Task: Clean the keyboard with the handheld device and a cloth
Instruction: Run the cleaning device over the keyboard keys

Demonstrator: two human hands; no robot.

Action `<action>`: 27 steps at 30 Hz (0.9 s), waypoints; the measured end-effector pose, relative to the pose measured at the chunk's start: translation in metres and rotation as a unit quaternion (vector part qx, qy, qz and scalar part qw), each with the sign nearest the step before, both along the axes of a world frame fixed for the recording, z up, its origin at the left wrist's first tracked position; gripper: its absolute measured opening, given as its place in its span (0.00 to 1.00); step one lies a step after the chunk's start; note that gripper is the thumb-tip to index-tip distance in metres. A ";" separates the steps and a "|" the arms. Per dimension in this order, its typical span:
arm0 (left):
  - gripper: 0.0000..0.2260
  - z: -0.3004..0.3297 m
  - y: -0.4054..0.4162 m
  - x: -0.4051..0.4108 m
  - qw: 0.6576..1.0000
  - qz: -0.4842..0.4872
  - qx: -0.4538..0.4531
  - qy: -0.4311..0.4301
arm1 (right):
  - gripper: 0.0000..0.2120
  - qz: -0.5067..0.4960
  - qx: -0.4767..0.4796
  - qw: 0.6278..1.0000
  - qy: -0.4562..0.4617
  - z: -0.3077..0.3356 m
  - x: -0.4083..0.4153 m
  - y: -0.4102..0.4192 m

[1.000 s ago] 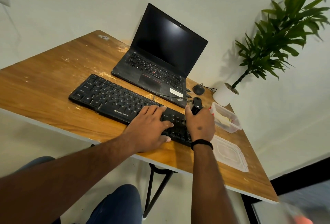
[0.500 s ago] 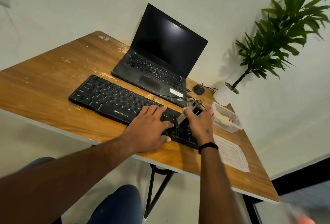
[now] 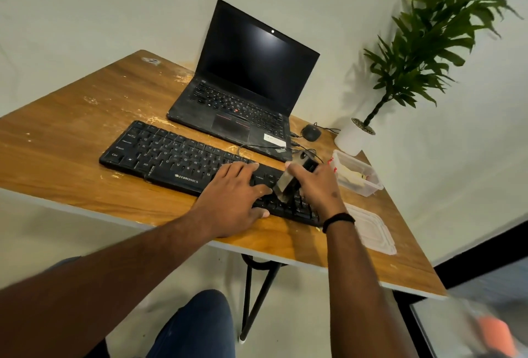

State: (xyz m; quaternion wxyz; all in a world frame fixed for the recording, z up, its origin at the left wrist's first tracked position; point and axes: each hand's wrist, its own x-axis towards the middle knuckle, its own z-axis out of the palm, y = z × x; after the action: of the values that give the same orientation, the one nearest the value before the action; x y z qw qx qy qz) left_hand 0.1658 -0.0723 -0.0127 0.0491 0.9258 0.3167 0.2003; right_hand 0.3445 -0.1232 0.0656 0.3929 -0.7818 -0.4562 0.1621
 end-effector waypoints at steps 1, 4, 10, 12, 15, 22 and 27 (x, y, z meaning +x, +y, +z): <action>0.25 0.001 -0.001 -0.001 1.000 -0.001 0.000 -0.001 | 0.11 -0.029 0.027 0.999 -0.028 -0.002 -0.001 0.000; 0.25 0.001 0.000 0.000 1.000 -0.006 0.000 -0.005 | 0.16 -0.088 0.078 0.990 -0.077 -0.017 -0.011 -0.002; 0.25 0.002 -0.001 0.000 1.000 -0.003 0.000 -0.002 | 0.14 0.008 0.046 0.998 -0.036 -0.020 -0.005 -0.023; 0.26 0.003 -0.001 0.000 1.000 -0.004 0.002 -0.003 | 0.12 -0.039 0.123 0.989 -0.071 -0.026 0.000 -0.035; 0.26 0.004 -0.002 0.000 1.000 0.002 0.006 -0.012 | 0.09 -0.129 0.257 0.949 -0.130 -0.042 0.006 -0.050; 0.26 0.001 -0.003 0.001 0.999 -0.001 0.016 -0.029 | 0.11 -0.149 0.304 0.923 -0.180 -0.064 0.012 -0.060; 0.28 0.004 -0.011 0.018 0.996 -0.005 0.011 -0.091 | 0.07 -0.180 0.336 0.920 -0.095 -0.058 0.015 -0.061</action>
State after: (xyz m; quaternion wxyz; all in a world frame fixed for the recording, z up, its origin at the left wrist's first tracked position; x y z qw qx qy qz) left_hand 0.1841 -0.0835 -0.0090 0.0688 0.9059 0.3038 0.2870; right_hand 0.3598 -0.1841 0.0073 0.6097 -0.6846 -0.3706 -0.1492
